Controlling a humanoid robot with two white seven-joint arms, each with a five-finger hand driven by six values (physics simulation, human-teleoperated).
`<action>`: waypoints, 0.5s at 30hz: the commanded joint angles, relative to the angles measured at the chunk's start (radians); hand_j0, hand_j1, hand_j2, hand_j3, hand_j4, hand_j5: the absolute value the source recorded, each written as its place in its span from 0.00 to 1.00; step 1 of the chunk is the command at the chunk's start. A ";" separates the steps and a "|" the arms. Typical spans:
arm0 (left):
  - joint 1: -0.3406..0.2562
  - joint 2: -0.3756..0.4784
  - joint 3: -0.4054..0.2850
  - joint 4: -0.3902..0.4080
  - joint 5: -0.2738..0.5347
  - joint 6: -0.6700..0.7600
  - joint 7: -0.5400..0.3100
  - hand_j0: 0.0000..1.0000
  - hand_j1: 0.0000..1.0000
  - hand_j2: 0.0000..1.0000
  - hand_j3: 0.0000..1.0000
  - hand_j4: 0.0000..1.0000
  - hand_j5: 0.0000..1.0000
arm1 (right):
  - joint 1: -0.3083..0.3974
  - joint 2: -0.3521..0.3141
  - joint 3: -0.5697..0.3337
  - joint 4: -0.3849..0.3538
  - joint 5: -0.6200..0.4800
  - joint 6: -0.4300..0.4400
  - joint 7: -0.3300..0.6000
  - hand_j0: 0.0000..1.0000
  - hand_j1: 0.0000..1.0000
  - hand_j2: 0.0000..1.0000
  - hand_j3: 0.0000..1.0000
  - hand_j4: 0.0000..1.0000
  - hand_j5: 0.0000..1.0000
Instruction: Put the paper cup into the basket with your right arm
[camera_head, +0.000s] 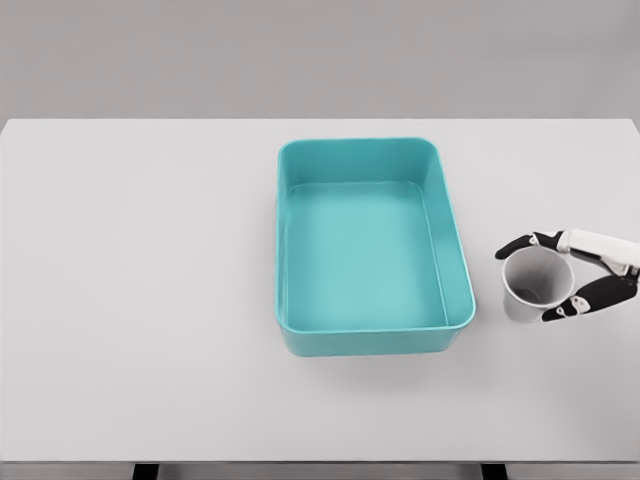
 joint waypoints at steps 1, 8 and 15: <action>0.000 0.000 0.000 0.000 0.002 0.000 0.000 1.00 1.00 1.00 1.00 1.00 1.00 | 0.000 0.000 -0.017 -0.001 -0.009 0.002 0.000 0.74 0.74 0.74 0.74 0.74 0.74; 0.000 0.000 0.000 0.000 0.001 0.000 0.000 1.00 1.00 1.00 1.00 1.00 1.00 | 0.000 0.036 -0.150 0.003 -0.028 0.002 0.000 0.75 0.75 0.75 0.75 0.75 0.75; 0.000 0.000 0.000 0.000 0.001 0.000 0.000 1.00 1.00 1.00 1.00 1.00 1.00 | -0.005 0.060 -0.225 0.002 -0.028 0.002 0.000 0.73 0.73 0.73 0.73 0.73 0.73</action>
